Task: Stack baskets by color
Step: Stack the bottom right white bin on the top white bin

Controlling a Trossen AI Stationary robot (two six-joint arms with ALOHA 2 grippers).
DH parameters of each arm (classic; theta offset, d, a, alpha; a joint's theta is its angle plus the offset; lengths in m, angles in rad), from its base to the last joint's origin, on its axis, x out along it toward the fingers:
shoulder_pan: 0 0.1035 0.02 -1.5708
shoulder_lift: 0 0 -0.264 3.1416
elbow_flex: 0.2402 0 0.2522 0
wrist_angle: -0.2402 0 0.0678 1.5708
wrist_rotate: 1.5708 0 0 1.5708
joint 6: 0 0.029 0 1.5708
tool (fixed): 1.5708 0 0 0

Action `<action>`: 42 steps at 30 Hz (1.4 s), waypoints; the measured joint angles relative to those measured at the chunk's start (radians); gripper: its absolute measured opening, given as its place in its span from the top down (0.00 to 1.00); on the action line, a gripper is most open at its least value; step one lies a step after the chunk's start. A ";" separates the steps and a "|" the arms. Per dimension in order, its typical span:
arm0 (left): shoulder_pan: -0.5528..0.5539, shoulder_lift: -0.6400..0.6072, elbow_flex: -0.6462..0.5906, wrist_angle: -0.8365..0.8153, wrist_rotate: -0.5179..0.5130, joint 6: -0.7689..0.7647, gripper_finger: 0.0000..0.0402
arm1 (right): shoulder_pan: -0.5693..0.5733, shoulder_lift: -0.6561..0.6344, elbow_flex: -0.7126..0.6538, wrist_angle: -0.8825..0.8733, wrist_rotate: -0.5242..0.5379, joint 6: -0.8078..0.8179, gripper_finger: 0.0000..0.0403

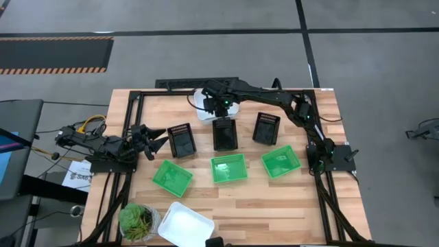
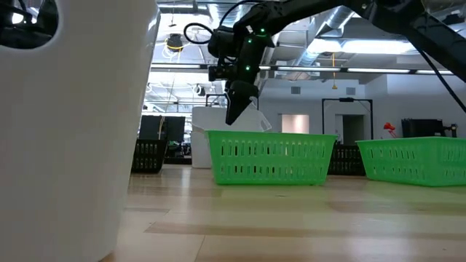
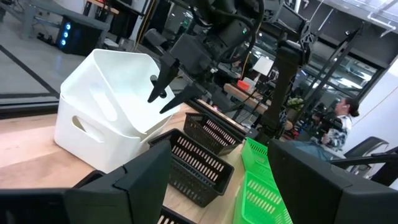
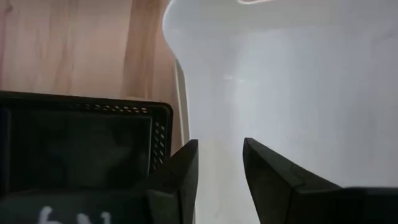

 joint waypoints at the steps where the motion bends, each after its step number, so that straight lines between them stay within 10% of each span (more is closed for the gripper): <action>1: 0.000 0.000 0.000 0.000 0.000 0.000 0.36 | 0.000 0.000 0.000 0.000 0.000 0.001 0.64; 42: 0.000 0.000 0.000 0.000 0.001 -0.006 0.36 | 0.006 0.047 0.000 0.026 -0.051 0.021 0.68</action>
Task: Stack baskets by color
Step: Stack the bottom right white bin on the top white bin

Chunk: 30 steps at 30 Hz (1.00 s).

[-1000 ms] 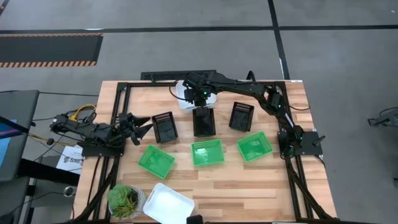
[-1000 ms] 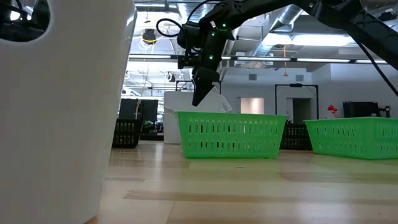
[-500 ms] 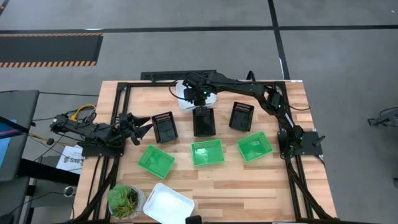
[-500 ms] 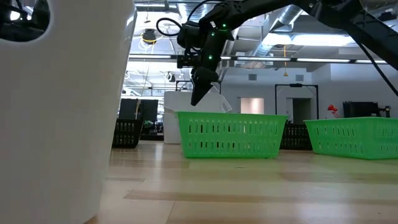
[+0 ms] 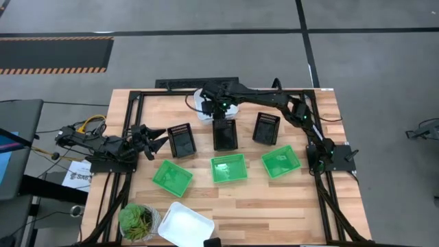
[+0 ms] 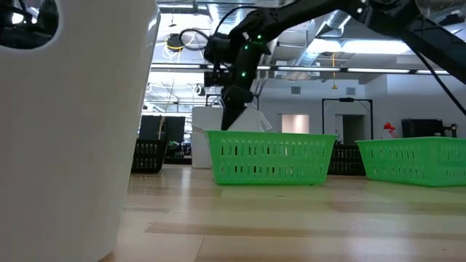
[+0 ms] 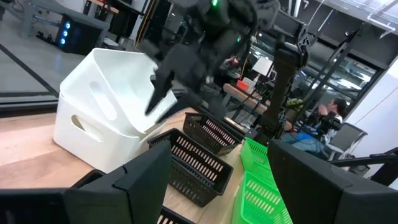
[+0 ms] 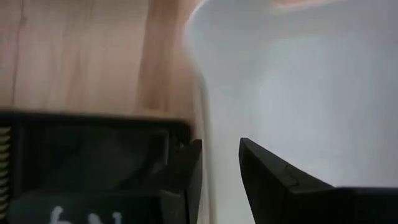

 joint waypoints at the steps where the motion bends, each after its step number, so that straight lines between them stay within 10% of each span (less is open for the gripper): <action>1: 0.000 0.000 0.000 0.000 0.000 0.000 0.36 | 0.002 0.012 0.002 0.009 0.000 -0.011 0.68; 30: 0.000 0.000 0.000 0.000 0.008 -0.005 0.36 | 0.010 0.018 0.001 -0.005 0.024 -0.011 0.70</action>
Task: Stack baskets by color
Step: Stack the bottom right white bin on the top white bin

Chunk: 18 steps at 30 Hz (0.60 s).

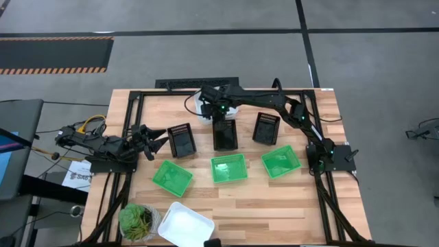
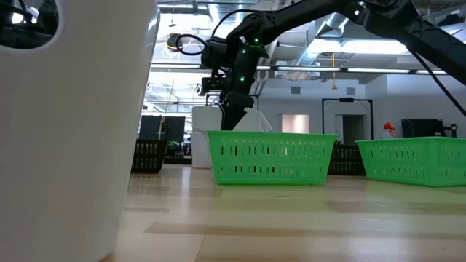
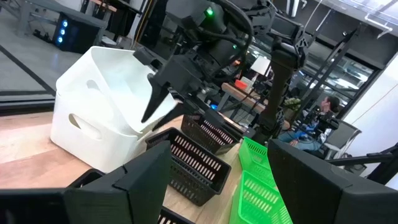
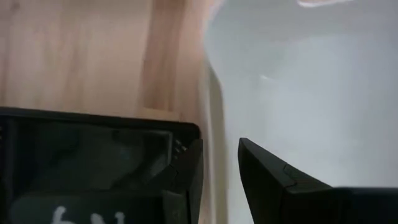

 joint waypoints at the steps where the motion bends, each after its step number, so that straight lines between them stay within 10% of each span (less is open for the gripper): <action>1: 0.000 0.000 0.000 0.000 0.000 0.000 0.36 | 0.000 0.000 0.000 0.001 -0.002 0.008 0.70; 18: 0.000 0.000 0.000 0.000 0.002 0.000 0.36 | -0.016 0.000 0.000 0.036 -0.021 0.027 0.70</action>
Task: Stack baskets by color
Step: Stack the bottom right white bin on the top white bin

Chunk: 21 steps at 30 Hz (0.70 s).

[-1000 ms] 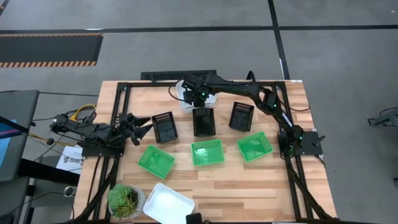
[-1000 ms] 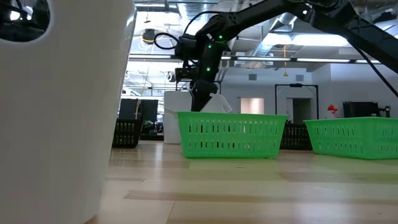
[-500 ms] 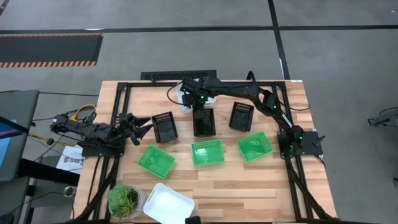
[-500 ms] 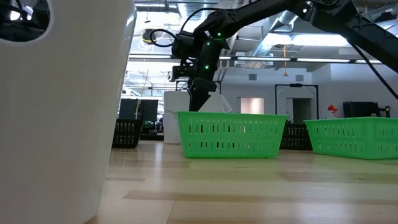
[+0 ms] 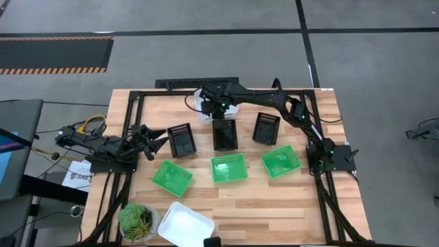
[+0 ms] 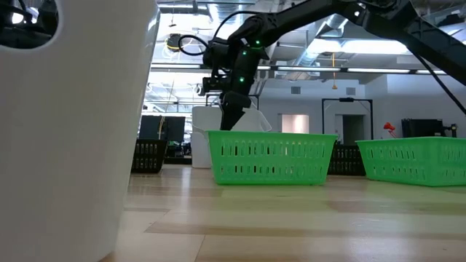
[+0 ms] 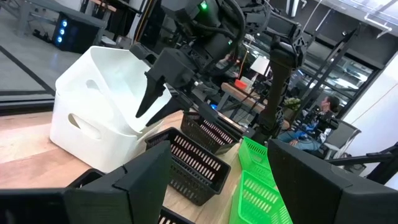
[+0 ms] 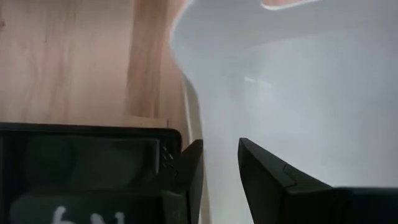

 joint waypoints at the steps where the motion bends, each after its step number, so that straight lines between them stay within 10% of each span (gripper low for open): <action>1: 0.000 0.000 0.000 0.000 0.000 0.000 0.36 | 0.000 0.000 0.000 -0.001 -0.001 0.003 0.70; 21: 0.000 0.000 0.000 0.000 0.004 0.000 0.36 | 0.002 0.000 0.000 -0.018 -0.006 0.046 0.70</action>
